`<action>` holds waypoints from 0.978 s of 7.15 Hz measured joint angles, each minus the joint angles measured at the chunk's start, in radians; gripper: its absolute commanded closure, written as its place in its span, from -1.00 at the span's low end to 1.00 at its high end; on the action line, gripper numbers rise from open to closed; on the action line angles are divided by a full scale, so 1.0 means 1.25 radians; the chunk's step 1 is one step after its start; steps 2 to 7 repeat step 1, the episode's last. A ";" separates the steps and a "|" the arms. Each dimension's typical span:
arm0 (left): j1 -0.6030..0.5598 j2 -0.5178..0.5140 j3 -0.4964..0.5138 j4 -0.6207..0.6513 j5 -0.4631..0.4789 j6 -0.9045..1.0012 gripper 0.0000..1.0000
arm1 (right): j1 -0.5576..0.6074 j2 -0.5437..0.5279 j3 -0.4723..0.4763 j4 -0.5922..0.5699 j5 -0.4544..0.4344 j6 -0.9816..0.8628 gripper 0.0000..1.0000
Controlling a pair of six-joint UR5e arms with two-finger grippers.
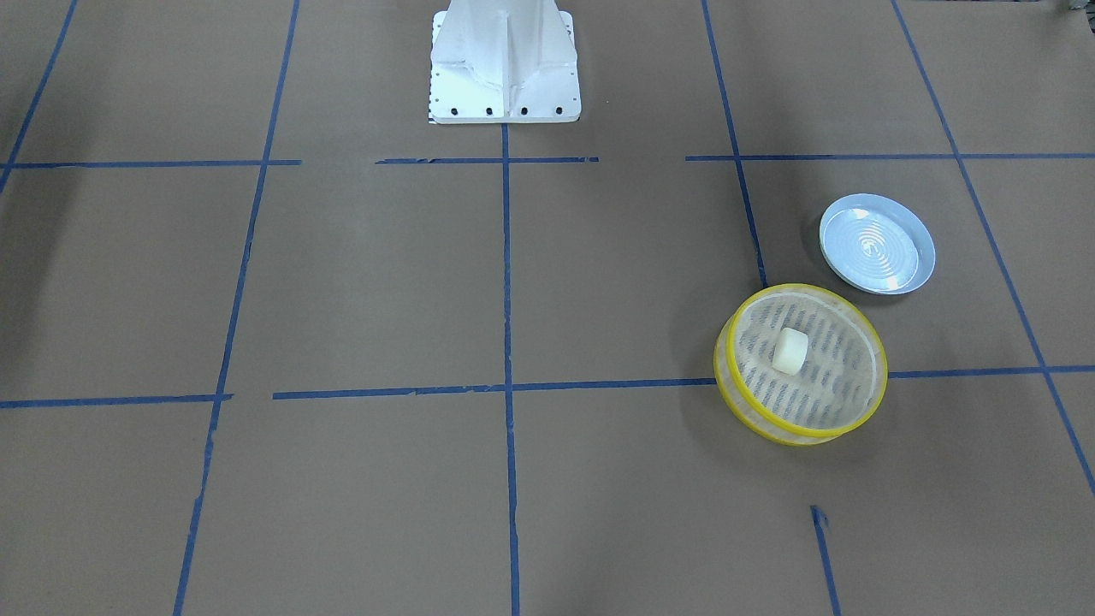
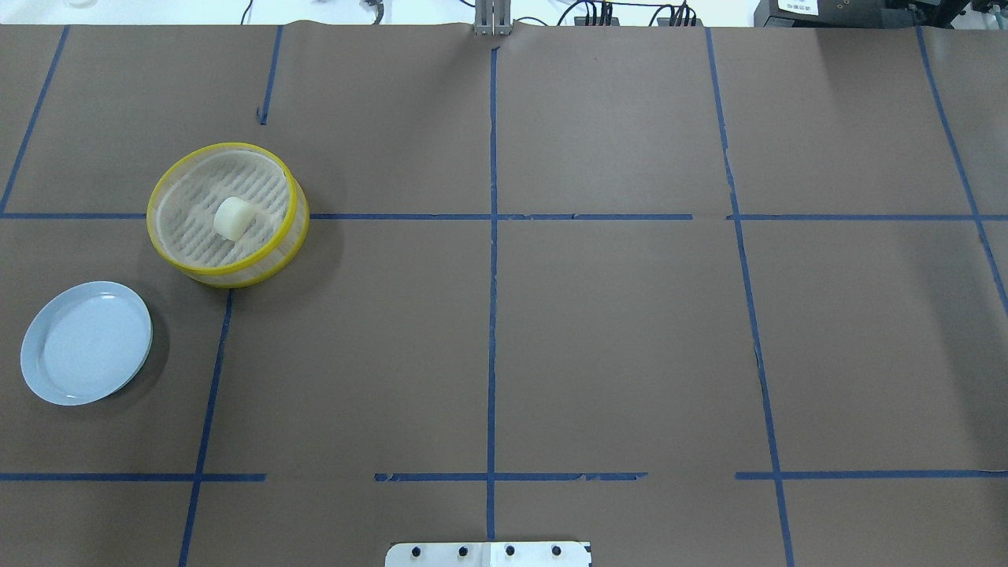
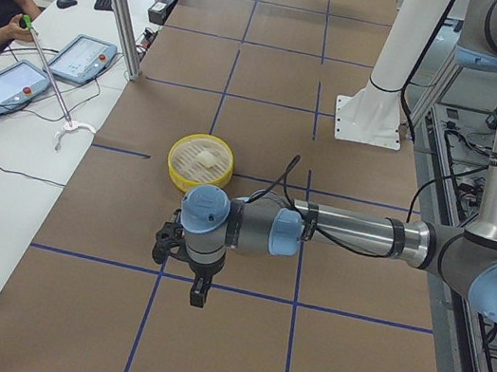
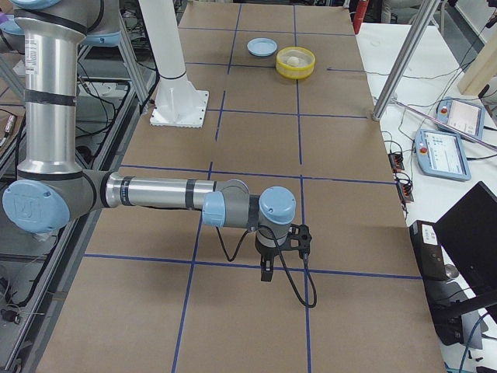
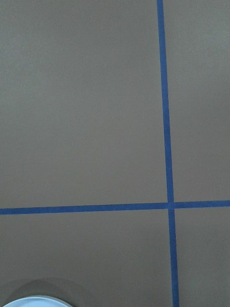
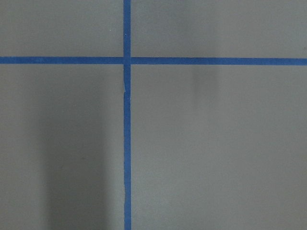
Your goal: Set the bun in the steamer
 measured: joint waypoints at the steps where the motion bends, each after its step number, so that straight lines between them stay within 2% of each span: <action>1: 0.000 0.000 -0.002 0.000 0.000 0.000 -1.00 | 0.000 0.000 0.000 0.000 0.000 0.000 -1.00; 7: 0.000 0.000 -0.002 0.000 0.000 0.000 -1.00 | 0.000 0.000 0.000 0.000 0.000 0.000 -1.00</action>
